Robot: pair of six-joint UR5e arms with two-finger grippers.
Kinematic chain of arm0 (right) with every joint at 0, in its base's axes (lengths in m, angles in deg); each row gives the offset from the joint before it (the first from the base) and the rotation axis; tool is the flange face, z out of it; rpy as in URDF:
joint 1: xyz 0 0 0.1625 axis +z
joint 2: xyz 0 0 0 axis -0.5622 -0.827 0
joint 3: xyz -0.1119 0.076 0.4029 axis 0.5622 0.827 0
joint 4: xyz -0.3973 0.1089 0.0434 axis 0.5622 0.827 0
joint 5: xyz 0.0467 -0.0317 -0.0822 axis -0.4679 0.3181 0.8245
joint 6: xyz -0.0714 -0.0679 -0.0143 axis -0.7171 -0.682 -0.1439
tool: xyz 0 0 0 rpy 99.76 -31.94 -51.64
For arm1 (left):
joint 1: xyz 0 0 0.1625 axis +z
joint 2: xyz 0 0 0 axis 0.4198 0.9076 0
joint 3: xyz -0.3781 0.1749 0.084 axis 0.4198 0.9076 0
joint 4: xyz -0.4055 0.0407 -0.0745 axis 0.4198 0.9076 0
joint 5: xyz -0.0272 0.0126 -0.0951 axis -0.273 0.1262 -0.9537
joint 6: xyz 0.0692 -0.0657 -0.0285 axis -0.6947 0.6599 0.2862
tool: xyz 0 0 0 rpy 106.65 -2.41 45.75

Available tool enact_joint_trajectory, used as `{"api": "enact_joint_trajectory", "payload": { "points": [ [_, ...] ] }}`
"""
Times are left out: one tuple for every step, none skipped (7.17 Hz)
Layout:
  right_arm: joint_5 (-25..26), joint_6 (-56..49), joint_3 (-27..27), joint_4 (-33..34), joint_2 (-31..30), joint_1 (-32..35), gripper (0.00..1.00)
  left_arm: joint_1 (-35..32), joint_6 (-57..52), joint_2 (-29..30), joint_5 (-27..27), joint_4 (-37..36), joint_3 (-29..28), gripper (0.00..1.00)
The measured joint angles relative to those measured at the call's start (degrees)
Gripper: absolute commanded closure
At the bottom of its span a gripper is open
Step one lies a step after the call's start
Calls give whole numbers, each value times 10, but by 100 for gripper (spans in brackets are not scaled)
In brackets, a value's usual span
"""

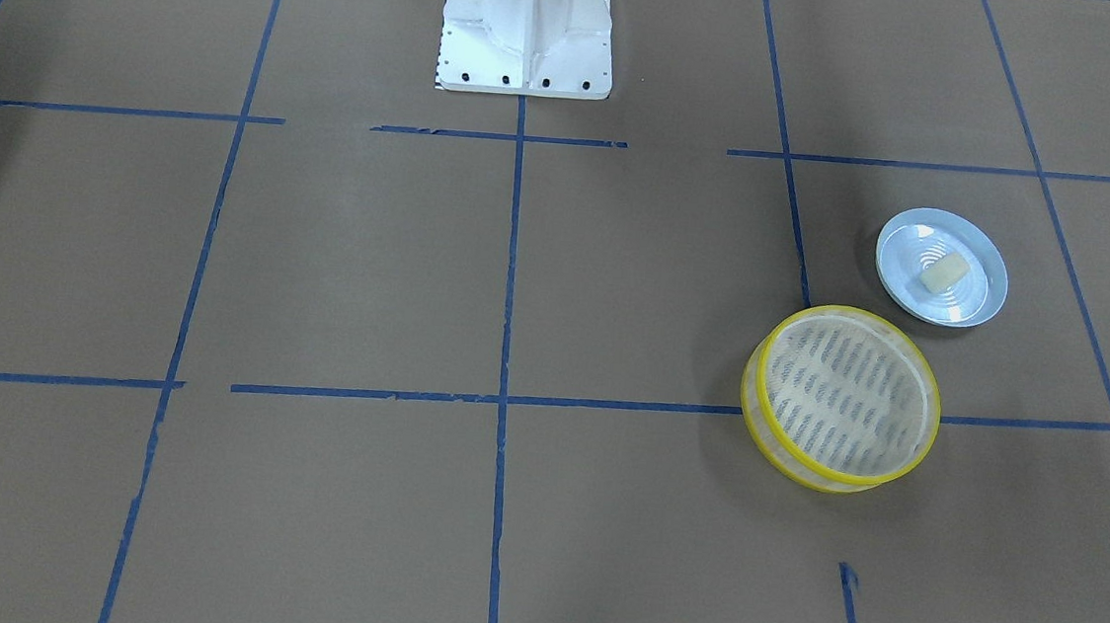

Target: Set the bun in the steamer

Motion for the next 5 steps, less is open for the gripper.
{"api": "enact_joint_trajectory", "payload": {
  "points": [
    [0, 0, 0, 0, 0, 0, 0, 0, 1, 0, 0, 0, 2, 0],
    [0, 0, 0, 0, 0, 0, 0, 1, 3, 1, 0, 1, 5, 0],
    [0, 0, 0, 0, 0, 0, 0, 2, 6, 4, 0, 5, 11, 0],
    [0, 0, 0, 0, 0, 0, 0, 3, 22, 5, 0, 13, 23, 0],
    [0, 0, 0, 0, 0, 0, 0, 11, 63, 5, 1, 19, 46, 0]
  ]
}}
